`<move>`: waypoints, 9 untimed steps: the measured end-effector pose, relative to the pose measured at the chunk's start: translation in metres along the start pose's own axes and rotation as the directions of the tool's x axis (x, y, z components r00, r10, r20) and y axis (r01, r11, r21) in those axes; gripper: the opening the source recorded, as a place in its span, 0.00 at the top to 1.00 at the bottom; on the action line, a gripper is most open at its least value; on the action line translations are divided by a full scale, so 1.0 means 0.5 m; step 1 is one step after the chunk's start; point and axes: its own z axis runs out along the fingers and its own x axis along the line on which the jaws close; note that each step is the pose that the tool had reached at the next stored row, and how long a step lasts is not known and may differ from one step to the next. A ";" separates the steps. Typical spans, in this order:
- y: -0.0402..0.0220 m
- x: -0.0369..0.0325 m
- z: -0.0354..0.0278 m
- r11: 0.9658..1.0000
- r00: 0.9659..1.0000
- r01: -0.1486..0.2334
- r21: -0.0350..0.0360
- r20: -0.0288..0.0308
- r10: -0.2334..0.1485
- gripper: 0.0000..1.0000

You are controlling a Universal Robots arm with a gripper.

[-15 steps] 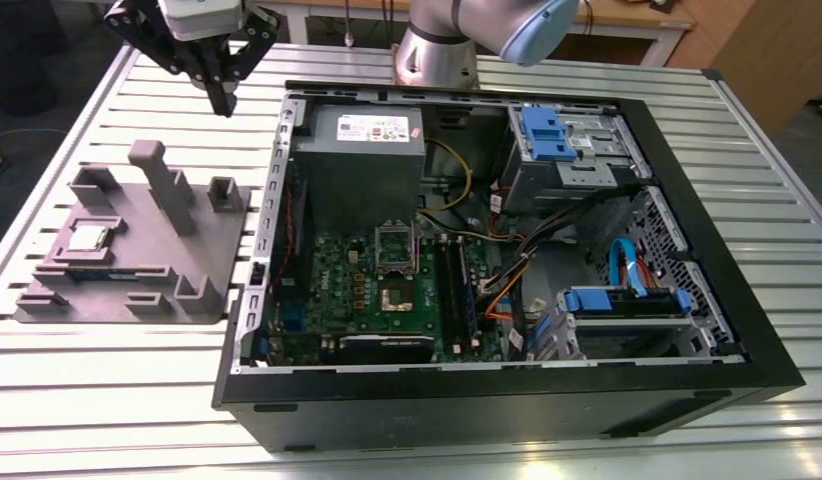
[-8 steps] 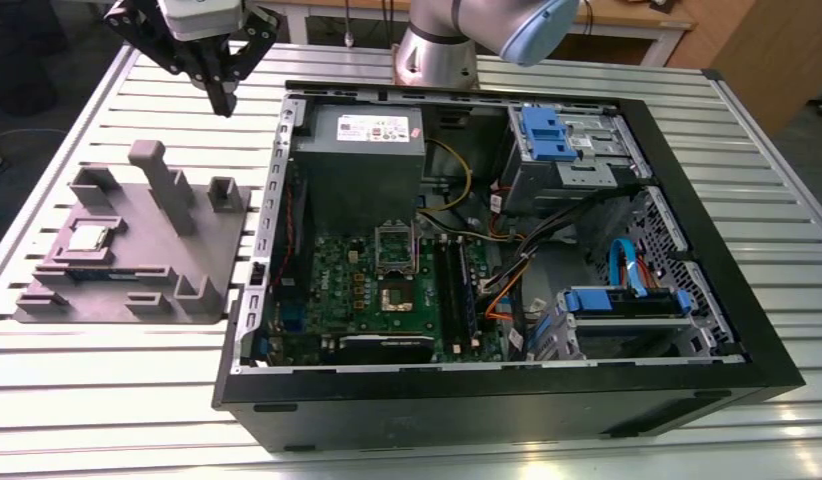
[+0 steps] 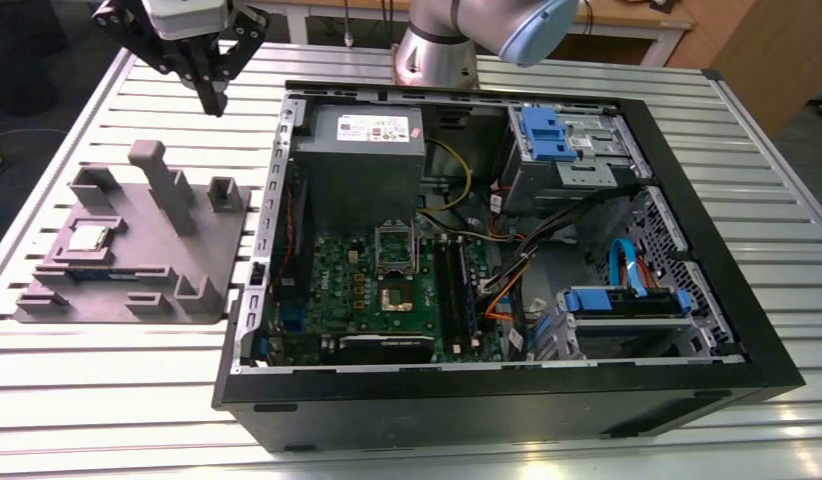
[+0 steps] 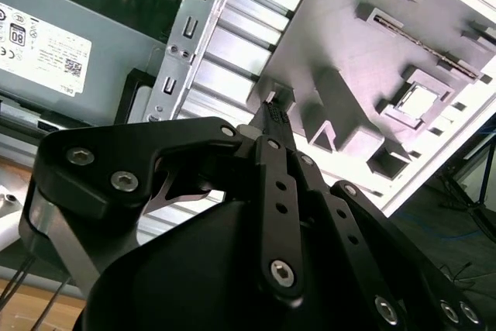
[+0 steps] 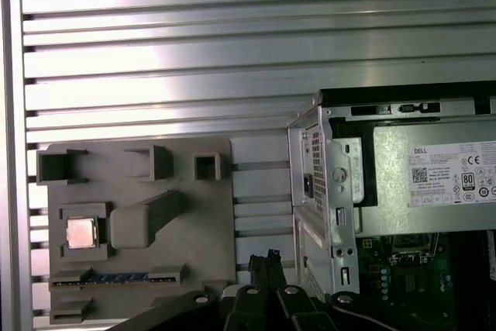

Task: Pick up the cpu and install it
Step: 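Reach for the cpu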

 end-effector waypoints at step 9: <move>-0.002 0.050 0.000 1.000 1.000 0.000 0.000 0.000 0.000 0.90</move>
